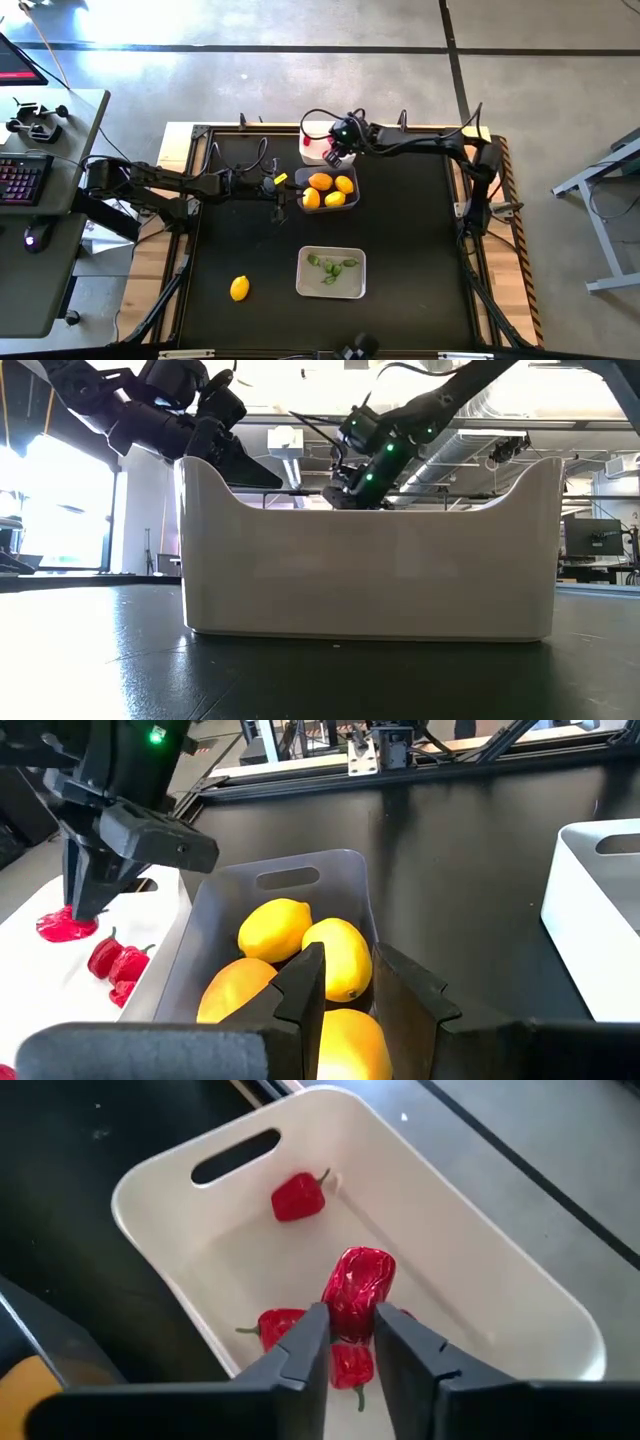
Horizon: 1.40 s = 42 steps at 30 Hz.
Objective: Sort produce into baskets
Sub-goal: Put the red chili pepper into the white bin, then put the yellow lemon into the transparent bin
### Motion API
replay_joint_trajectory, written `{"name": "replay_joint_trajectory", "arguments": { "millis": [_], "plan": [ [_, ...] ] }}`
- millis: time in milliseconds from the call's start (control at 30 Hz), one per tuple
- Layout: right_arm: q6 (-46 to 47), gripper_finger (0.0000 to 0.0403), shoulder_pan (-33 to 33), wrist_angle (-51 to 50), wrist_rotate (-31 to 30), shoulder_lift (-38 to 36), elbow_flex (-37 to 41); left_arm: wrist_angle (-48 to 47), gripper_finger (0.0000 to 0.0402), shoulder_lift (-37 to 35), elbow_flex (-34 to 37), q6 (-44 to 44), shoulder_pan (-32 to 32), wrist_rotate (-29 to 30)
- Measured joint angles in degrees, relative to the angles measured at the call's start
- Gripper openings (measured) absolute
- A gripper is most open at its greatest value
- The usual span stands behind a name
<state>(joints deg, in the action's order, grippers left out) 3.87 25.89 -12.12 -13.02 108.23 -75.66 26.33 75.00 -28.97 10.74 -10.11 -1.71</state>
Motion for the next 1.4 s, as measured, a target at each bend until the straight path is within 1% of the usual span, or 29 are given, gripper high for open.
{"name": "replay_joint_trajectory", "arguments": {
  "millis": [167,300,367,467,533,600,667,733,767,900,1067,1167,1300,1400],
  "plan": [
    [-1.16,0.0106,-0.04,0.11,-0.25,-0.31,-0.24,0.03,0.0074,0.00,0.00,-0.02,0.02,0.00],
    [-1.34,0.0122,-0.04,-0.14,-0.37,-1.02,-0.24,0.06,0.0074,0.00,0.00,-0.03,0.04,-0.02],
    [-1.40,0.0122,-0.08,-0.20,-0.42,-1.09,-0.24,0.13,0.0074,0.00,0.00,-0.04,0.04,-0.02],
    [-3.96,0.0114,-0.79,-0.32,-0.49,-1.59,0.38,0.07,0.0074,0.00,0.00,-0.04,0.02,-0.02],
    [-5.10,0.0099,-1.66,0.55,-1.02,-2.88,1.80,0.02,0.0074,0.00,0.00,-0.04,0.02,-0.02],
    [-5.90,0.0075,-2.68,2.94,-3.43,-4.83,4.09,-0.03,0.0074,0.00,0.00,-0.04,0.02,-0.02],
    [-6.77,0.0045,-3.62,5.91,-6.11,-7.71,7.45,-0.05,0.0074,0.00,0.02,-0.04,0.02,-0.02],
    [-6.92,0.0015,-4.18,10.02,-6.52,-11.27,11.43,-0.05,0.0074,0.00,0.02,-0.04,0.02,-0.02],
    [-6.87,0.0008,-4.28,11.94,-6.24,-13.16,13.69,-0.05,0.0074,0.00,0.02,-0.06,0.02,-0.02],
    [-5.50,0.0014,-5.06,19.64,-5.85,-20.44,24.16,0.04,0.0074,0.00,0.02,-0.07,0.02,-0.02],
    [-4.68,0.0002,-6.61,26.71,-6.03,-28.78,36.95,0.99,0.0074,0.00,0.02,-0.07,0.02,0.02],
    [-3.87,0.0004,-7.49,30.53,-6.03,-33.33,43.63,0.96,0.0074,0.00,0.02,0.05,0.00,0.67],
    [-4.18,0.0001,-8.30,36.54,-6.08,-38.28,50.73,0.51,0.0074,0.00,0.03,-0.28,-0.11,1.85],
    [-4.28,0.0001,-8.31,37.64,-6.08,-41.35,53.37,-0.20,0.0074,0.00,0.04,-1.68,-0.44,2.45]
  ]
}}
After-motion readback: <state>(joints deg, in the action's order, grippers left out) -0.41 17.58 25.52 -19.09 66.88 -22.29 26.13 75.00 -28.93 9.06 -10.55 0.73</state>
